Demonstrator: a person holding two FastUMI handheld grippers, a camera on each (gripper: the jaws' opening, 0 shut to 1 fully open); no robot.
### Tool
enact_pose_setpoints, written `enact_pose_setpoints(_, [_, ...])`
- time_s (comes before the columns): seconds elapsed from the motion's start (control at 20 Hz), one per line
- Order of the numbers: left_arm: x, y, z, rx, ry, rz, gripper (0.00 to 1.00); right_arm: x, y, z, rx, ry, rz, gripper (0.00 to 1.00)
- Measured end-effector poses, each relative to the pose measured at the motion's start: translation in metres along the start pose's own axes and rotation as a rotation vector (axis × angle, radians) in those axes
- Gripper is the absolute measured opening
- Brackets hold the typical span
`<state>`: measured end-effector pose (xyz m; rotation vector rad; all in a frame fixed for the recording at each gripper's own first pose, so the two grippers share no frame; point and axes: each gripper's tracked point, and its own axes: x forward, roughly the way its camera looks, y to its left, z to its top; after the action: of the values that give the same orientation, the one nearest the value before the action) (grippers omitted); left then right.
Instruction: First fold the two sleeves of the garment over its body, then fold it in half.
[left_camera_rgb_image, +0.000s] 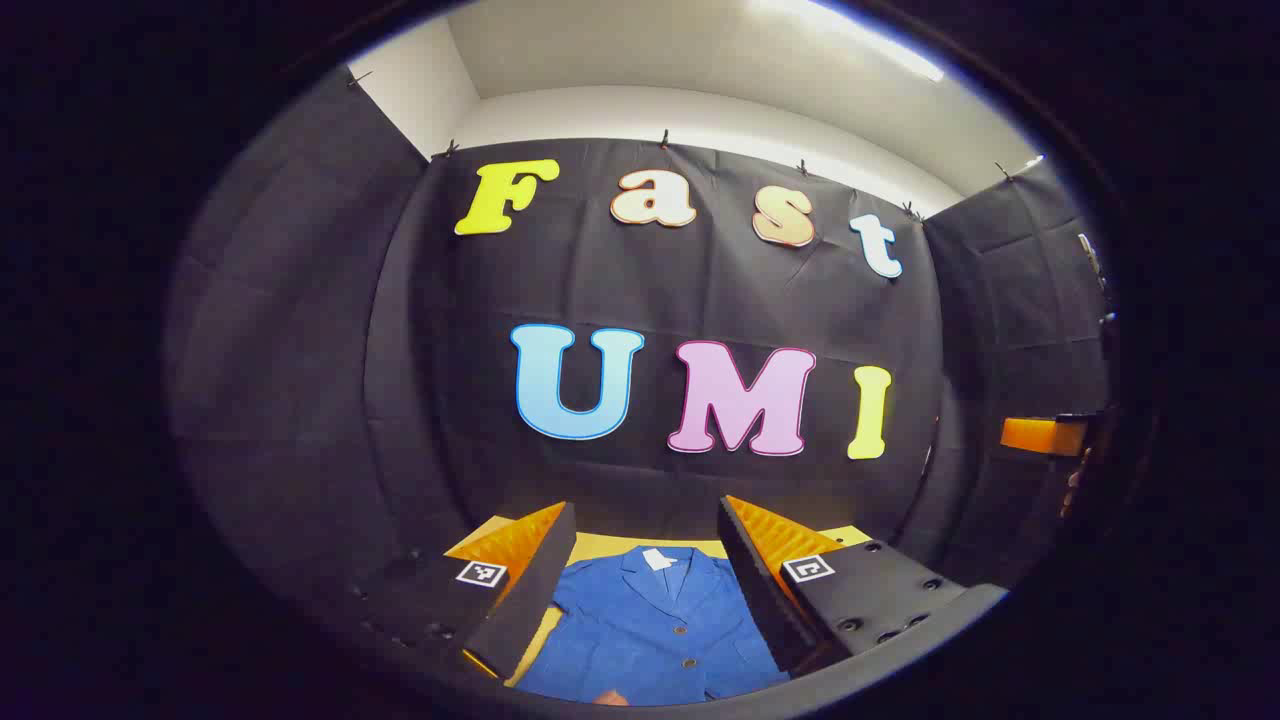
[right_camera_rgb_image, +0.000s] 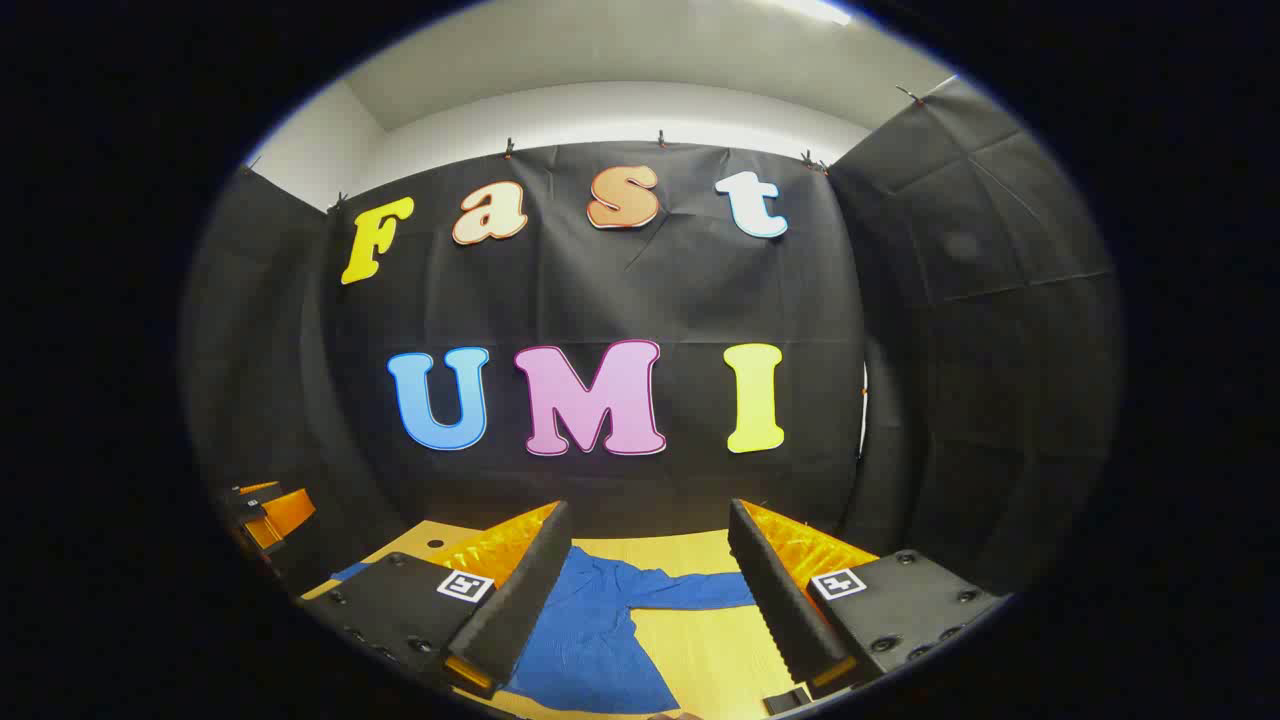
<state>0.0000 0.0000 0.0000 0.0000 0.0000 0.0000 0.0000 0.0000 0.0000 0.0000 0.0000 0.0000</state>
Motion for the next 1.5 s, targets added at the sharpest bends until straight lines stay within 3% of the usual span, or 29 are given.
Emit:
enact_pose_setpoints(0.1, [0.001, -0.001, 0.0, 0.006, -0.001, -0.015, 0.8, 0.001, -0.001, -0.005, -0.007, 0.011, -0.01, 0.92])
enact_pose_setpoints(0.65, [0.011, 0.008, 0.011, 0.075, -0.02, -0.008, 0.85, 0.001, -0.001, -0.008, -0.076, 0.001, -0.041, 0.92])
enact_pose_setpoints(0.75, [0.011, 0.009, 0.01, 0.084, -0.02, -0.001, 0.8, 0.0, 0.001, -0.009, -0.088, -0.001, -0.042, 0.92])
enact_pose_setpoints(1.25, [0.013, 0.029, -0.005, 0.077, 0.054, 0.053, 0.85, 0.005, 0.016, -0.004, -0.111, -0.015, -0.019, 0.92])
enact_pose_setpoints(1.35, [0.014, 0.028, -0.008, 0.07, 0.063, 0.049, 0.82, 0.008, 0.017, -0.005, -0.115, -0.01, -0.019, 0.92])
enact_pose_setpoints(1.5, [0.014, 0.028, -0.012, 0.059, 0.071, 0.039, 0.82, 0.011, 0.01, -0.002, -0.137, -0.015, -0.052, 0.92])
